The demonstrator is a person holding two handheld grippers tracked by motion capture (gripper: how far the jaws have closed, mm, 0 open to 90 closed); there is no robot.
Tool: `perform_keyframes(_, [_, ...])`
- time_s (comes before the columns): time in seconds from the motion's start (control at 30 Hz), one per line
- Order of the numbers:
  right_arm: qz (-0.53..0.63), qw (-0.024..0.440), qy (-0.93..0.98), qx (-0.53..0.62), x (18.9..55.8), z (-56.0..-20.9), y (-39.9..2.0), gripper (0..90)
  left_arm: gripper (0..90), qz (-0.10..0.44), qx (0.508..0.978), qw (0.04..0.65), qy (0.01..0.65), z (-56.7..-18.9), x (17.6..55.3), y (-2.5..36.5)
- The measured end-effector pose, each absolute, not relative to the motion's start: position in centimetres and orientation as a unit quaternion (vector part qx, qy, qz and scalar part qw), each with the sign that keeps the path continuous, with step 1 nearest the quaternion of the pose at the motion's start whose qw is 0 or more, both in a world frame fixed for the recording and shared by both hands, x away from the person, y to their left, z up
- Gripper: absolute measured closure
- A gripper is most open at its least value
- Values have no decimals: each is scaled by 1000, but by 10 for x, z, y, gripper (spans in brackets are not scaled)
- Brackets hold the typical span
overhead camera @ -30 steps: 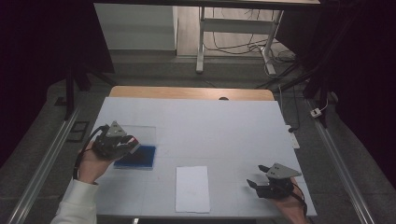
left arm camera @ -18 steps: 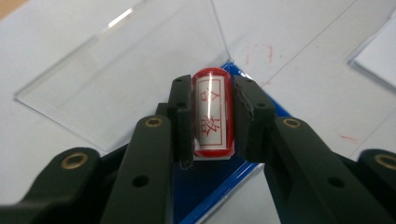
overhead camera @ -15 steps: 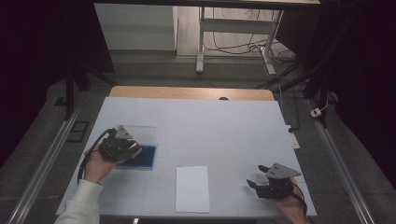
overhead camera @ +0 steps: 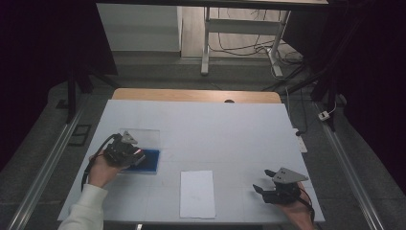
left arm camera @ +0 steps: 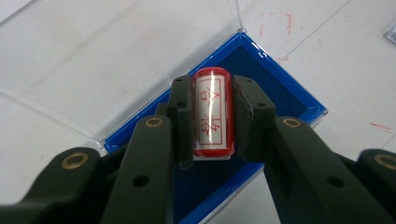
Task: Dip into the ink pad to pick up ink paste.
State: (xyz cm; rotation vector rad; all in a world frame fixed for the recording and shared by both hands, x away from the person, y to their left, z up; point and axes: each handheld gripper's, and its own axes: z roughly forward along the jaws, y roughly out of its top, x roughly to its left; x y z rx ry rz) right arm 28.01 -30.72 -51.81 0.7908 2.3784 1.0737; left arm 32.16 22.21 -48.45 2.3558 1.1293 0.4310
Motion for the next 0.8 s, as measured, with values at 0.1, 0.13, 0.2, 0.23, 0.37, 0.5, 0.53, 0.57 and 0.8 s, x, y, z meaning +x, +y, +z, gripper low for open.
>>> perform_keyframes(0.1, [384, 207, 853, 285, 280, -518, -307, 272, 703, 158, 863, 241, 414, -485, 322, 222])
perform_keyframes(0.13, [383, 207, 854, 285, 280, -518, -306, 272, 703, 160, 864, 238, 415, -485, 322, 221])
perform_keyframes(0.2, [384, 206, 854, 284, 280, -518, -306, 272, 703, 161, 864, 236, 415, -485, 322, 220])
perform_keyframes(0.23, [384, 206, 854, 284, 280, -518, -306, 272, 703, 164, 863, 235, 415, -485, 322, 220])
perform_keyframes(0.37, [382, 206, 855, 284, 280, -519, -305, 272, 703, 163, 865, 227, 417, -488, 323, 218])
perform_keyframes(0.5, [382, 206, 855, 283, 280, -518, -304, 272, 702, 174, 869, 215, 410, -489, 323, 213])
perform_keyframes(0.53, [382, 206, 855, 282, 280, -518, -304, 272, 702, 177, 870, 211, 409, -489, 322, 212])
perform_keyframes(0.57, [382, 206, 856, 281, 279, -518, -304, 272, 703, 177, 869, 211, 410, -489, 322, 212])
perform_keyframes(0.8, [382, 207, 856, 280, 279, -518, -303, 272, 706, 173, 868, 221, 409, -491, 322, 215])
